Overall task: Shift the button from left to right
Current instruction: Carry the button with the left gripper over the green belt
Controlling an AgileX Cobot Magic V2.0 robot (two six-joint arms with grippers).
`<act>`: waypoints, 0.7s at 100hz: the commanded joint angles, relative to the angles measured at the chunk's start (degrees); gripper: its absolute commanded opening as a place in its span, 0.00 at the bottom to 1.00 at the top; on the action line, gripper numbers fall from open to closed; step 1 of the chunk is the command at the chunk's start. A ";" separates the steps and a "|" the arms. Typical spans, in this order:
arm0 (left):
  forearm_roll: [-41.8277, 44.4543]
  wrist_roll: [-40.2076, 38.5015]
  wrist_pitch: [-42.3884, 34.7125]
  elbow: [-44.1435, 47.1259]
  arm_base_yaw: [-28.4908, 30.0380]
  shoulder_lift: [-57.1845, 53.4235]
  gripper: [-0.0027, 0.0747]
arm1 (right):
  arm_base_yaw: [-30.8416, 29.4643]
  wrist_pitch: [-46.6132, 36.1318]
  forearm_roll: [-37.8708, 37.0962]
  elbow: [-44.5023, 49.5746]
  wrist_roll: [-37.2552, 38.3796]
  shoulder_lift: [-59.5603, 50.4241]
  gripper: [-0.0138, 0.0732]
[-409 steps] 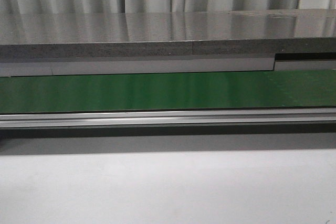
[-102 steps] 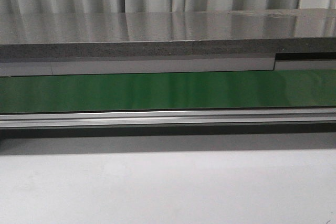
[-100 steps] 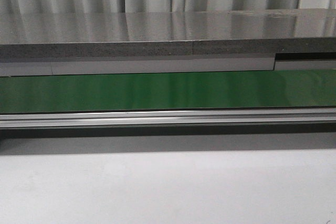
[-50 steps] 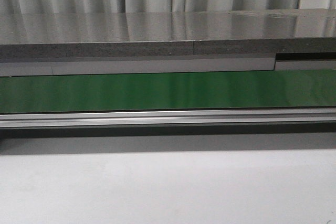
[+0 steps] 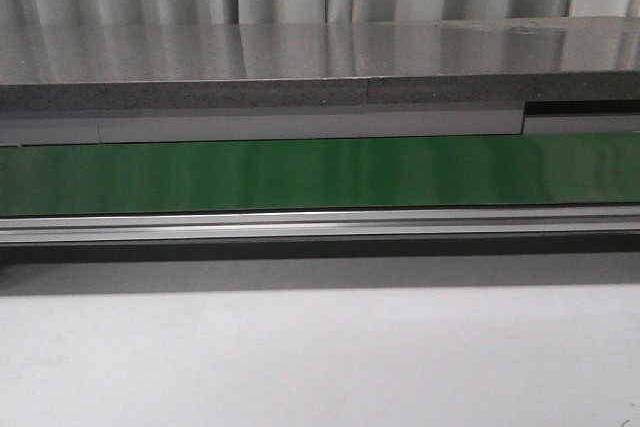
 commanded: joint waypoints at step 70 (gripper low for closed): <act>0.45 3.90 4.44 -1.01 -13.42 -1.82 0.23 | -0.10 -5.16 -0.56 -0.94 -0.21 -1.17 0.08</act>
